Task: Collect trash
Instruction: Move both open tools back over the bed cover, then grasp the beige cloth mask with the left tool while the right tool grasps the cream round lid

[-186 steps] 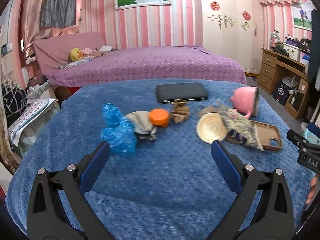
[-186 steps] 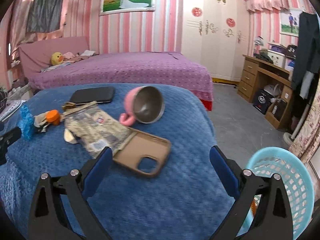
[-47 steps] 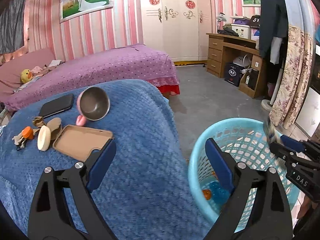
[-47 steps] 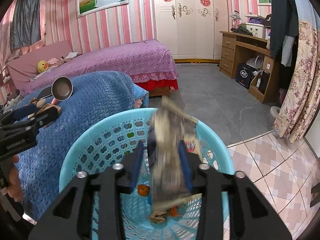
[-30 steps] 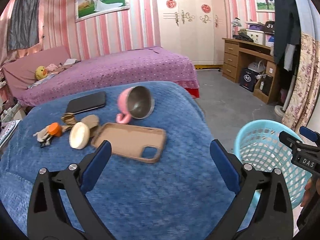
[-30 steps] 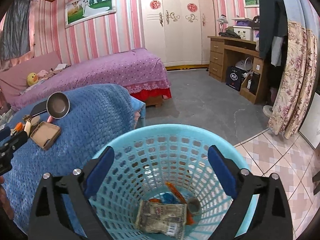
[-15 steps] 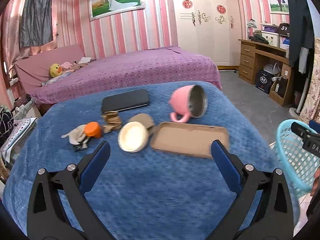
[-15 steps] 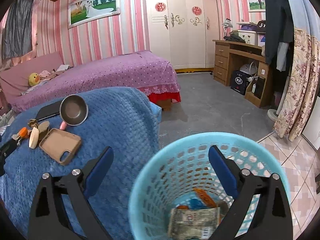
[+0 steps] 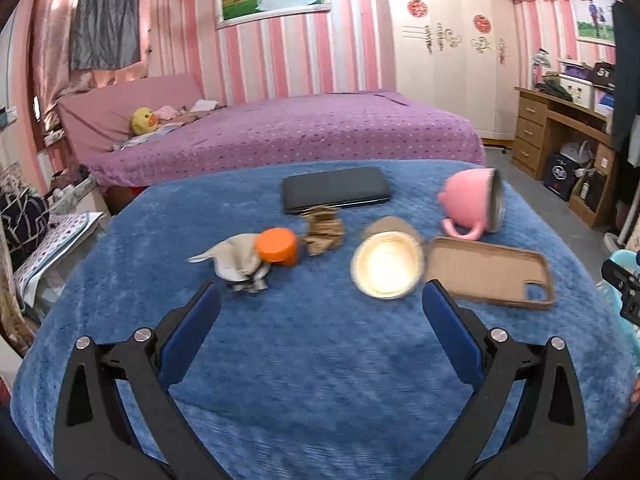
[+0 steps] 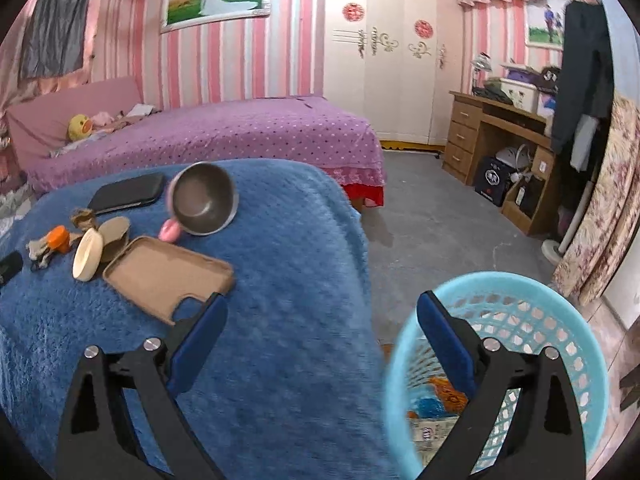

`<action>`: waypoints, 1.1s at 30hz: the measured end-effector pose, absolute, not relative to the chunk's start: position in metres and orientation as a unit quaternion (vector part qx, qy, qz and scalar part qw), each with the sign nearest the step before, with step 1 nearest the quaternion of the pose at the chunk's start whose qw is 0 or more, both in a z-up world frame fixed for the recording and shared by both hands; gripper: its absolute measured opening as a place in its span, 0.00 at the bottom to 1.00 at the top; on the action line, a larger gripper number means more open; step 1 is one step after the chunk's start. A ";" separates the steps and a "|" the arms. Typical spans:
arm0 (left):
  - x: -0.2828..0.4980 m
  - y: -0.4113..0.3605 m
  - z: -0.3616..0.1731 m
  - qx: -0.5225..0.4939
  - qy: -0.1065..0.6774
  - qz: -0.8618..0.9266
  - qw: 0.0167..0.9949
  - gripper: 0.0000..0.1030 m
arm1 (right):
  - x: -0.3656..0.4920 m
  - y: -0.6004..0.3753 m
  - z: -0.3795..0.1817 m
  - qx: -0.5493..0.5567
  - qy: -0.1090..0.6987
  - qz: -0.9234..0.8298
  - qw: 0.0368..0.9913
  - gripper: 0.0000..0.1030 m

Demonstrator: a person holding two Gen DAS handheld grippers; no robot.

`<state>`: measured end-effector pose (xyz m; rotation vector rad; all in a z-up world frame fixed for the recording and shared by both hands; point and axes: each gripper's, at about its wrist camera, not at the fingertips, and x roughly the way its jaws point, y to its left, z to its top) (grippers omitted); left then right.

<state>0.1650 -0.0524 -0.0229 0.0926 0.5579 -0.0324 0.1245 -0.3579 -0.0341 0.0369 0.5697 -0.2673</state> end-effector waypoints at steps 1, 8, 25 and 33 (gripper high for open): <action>0.167 -0.046 -0.024 0.041 0.278 -0.013 0.959 0.95 | 0.127 -0.350 -0.034 0.013 0.281 -0.131 0.951 0.91; 0.187 0.008 -0.032 0.015 0.297 0.030 0.954 0.95 | 0.141 -0.297 -0.035 -0.027 0.281 -0.095 0.955 0.91; 0.226 0.070 -0.054 -0.019 0.348 0.074 0.934 0.95 | 0.207 -0.207 -0.033 -0.034 0.305 0.006 0.952 0.79; 0.245 0.082 -0.056 -0.027 0.358 0.074 0.930 0.95 | 0.247 -0.187 -0.046 -0.032 0.350 0.052 0.935 0.38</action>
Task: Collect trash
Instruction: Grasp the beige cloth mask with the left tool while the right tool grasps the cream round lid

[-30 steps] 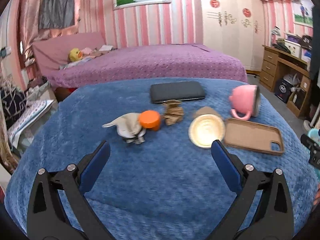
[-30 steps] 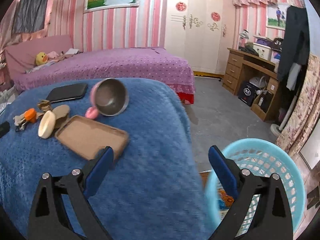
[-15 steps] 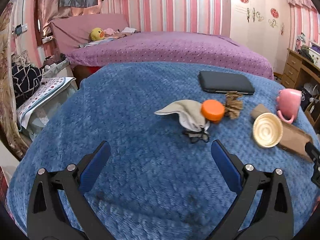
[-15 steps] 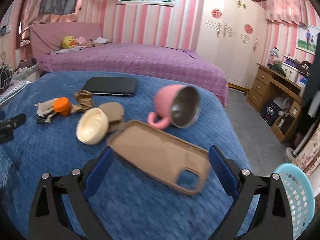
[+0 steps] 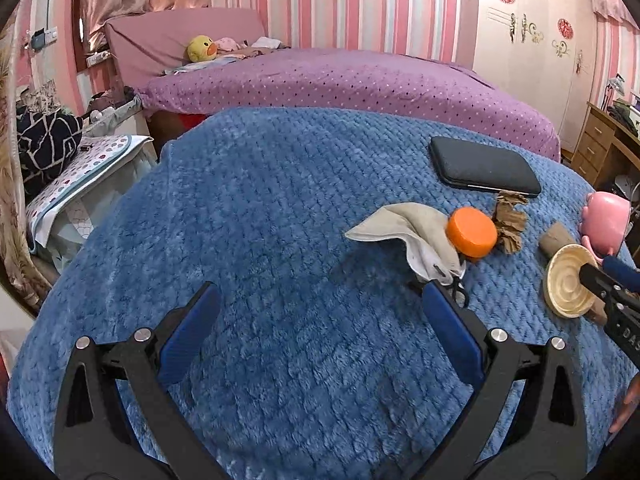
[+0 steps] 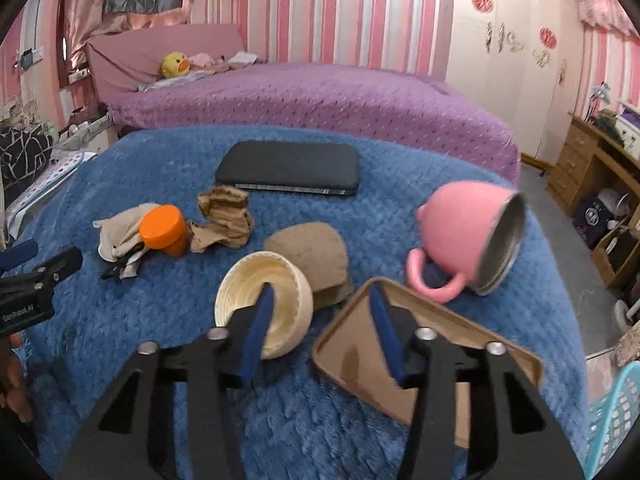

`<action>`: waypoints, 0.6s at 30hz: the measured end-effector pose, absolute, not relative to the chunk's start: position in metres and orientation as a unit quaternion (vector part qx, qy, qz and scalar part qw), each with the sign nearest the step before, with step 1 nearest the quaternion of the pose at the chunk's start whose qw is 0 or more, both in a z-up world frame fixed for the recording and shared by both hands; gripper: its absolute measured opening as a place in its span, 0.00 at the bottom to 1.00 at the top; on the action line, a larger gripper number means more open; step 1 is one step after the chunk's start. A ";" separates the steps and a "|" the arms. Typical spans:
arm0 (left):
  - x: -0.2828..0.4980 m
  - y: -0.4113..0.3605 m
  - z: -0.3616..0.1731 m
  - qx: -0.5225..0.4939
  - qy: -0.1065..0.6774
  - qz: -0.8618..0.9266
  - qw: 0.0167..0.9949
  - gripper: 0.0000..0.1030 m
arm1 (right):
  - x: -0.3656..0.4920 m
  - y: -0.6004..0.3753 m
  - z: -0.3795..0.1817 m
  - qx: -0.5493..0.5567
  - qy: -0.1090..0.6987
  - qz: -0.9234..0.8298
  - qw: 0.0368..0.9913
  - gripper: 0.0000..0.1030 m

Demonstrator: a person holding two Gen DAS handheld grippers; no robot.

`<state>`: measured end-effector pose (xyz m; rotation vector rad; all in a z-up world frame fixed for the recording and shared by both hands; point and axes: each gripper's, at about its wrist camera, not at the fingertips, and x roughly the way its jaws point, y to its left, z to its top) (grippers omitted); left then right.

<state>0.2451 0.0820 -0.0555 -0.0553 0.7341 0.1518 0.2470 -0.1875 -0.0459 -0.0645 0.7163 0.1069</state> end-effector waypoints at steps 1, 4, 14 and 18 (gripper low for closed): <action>0.247 0.082 -0.056 -0.027 0.360 0.073 0.930 0.95 | 0.249 -0.187 -0.049 -0.028 0.357 0.062 0.932 0.35; 0.252 0.077 -0.056 -0.024 0.361 0.067 0.930 0.95 | 0.250 -0.188 -0.049 -0.020 0.355 0.087 0.931 0.16; 0.267 0.045 -0.056 -0.019 0.361 0.030 0.932 0.93 | 0.238 -0.227 -0.038 0.004 0.330 0.085 0.940 0.09; 0.276 0.029 -0.064 -0.012 0.377 0.008 0.926 0.71 | 0.232 -0.246 -0.040 0.018 0.333 0.076 0.940 0.09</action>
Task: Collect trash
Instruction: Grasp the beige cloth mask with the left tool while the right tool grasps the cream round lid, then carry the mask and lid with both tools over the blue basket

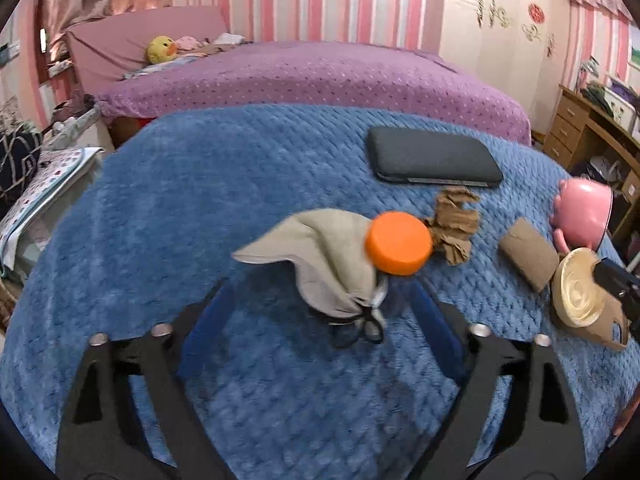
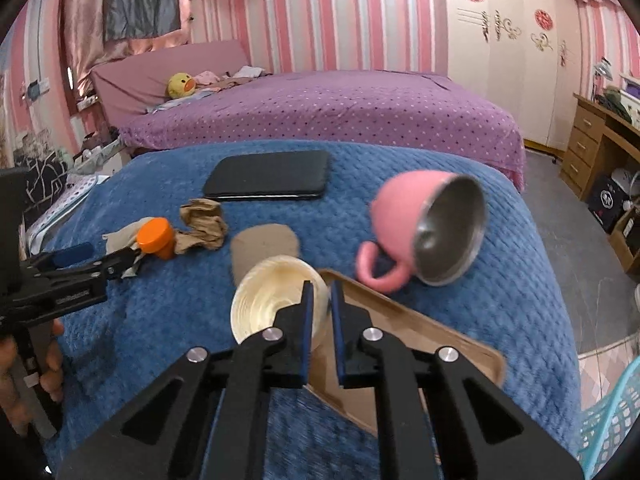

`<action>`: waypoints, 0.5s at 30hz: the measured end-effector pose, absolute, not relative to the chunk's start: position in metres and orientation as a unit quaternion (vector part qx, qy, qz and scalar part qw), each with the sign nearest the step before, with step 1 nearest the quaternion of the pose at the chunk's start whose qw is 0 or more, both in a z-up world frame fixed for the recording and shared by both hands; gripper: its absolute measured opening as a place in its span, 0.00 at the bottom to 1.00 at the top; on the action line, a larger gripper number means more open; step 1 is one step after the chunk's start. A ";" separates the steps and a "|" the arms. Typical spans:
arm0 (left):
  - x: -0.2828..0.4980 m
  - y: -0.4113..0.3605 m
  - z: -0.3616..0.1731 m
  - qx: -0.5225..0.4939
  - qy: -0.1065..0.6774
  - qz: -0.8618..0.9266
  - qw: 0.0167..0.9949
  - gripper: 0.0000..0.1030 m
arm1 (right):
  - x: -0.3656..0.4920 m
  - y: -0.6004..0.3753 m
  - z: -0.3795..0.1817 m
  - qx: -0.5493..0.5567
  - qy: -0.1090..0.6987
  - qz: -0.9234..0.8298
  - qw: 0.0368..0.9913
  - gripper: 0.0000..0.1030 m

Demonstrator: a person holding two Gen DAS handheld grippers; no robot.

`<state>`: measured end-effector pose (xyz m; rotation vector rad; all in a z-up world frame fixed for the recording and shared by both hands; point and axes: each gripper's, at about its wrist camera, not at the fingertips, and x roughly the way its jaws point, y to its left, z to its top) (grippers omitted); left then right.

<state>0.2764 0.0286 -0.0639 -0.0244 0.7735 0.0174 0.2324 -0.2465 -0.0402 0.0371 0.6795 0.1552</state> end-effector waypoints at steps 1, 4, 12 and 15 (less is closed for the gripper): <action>0.279 0.026 -0.067 -0.007 0.384 0.003 0.923 0.64 | 0.231 -0.250 -0.041 0.020 0.334 0.074 0.940 0.09; 0.284 0.023 -0.074 -0.005 0.403 -0.011 0.915 0.36 | 0.228 -0.260 -0.041 0.023 0.333 0.070 0.940 0.09; 0.261 0.047 -0.069 -0.051 0.393 -0.001 0.918 0.19 | 0.224 -0.263 -0.046 0.030 0.329 0.081 0.940 0.27; 0.246 0.056 -0.065 -0.051 0.382 0.011 0.923 0.19 | 0.222 -0.253 -0.046 0.032 0.319 0.086 0.943 0.72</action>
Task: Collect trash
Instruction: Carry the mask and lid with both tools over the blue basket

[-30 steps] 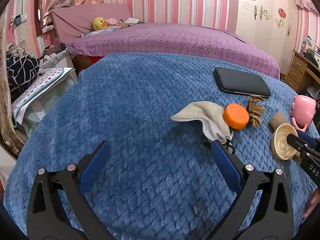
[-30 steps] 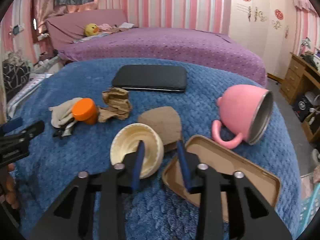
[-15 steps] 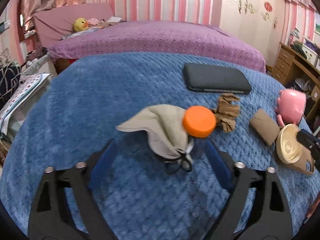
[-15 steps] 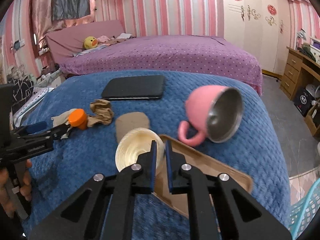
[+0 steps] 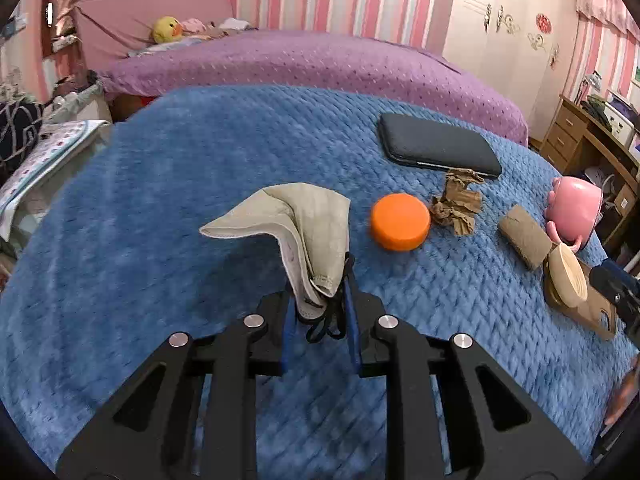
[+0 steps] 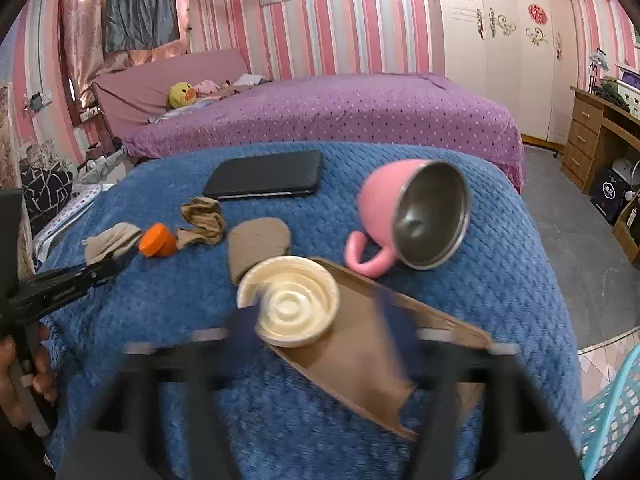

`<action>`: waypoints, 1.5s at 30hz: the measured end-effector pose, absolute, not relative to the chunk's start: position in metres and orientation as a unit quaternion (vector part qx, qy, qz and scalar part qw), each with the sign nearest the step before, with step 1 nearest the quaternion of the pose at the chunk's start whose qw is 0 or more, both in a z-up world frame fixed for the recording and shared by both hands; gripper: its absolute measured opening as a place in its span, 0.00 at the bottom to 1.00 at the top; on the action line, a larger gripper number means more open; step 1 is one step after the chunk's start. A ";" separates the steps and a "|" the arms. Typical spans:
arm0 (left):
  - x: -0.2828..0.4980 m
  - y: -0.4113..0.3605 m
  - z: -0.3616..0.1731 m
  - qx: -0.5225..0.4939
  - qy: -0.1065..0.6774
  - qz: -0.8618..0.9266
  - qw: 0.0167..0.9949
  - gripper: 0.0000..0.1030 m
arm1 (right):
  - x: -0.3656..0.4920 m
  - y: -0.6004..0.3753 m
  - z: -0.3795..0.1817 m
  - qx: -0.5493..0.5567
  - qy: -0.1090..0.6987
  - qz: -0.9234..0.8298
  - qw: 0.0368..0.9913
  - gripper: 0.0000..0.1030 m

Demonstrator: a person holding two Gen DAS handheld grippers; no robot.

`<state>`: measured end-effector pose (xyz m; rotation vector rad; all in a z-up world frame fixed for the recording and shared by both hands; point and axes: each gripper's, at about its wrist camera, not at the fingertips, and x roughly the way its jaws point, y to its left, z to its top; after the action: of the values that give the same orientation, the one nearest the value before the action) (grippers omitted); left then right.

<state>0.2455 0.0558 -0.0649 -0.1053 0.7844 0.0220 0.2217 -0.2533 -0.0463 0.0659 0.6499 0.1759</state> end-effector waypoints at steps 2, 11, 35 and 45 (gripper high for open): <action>0.239 0.058 -0.062 -0.037 0.377 0.024 0.925 0.19 | 0.224 -0.243 -0.049 0.020 0.324 0.089 0.942 0.72; 0.233 0.065 -0.052 -0.011 0.362 0.047 0.931 0.19 | 0.247 -0.241 -0.062 0.044 0.360 0.090 0.928 0.74; 0.152 -0.006 -0.015 0.009 0.347 0.006 0.938 0.19 | 0.160 -0.266 -0.030 0.002 0.319 0.075 0.945 0.59; 0.127 -0.065 -0.002 0.007 0.331 -0.041 0.943 0.19 | 0.105 -0.331 0.003 -0.004 0.292 0.009 0.956 0.59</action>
<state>0.1269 -0.0647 -0.0018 0.0145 0.6748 -0.0826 0.1053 -0.3306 0.0034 -0.0081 0.5928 0.0177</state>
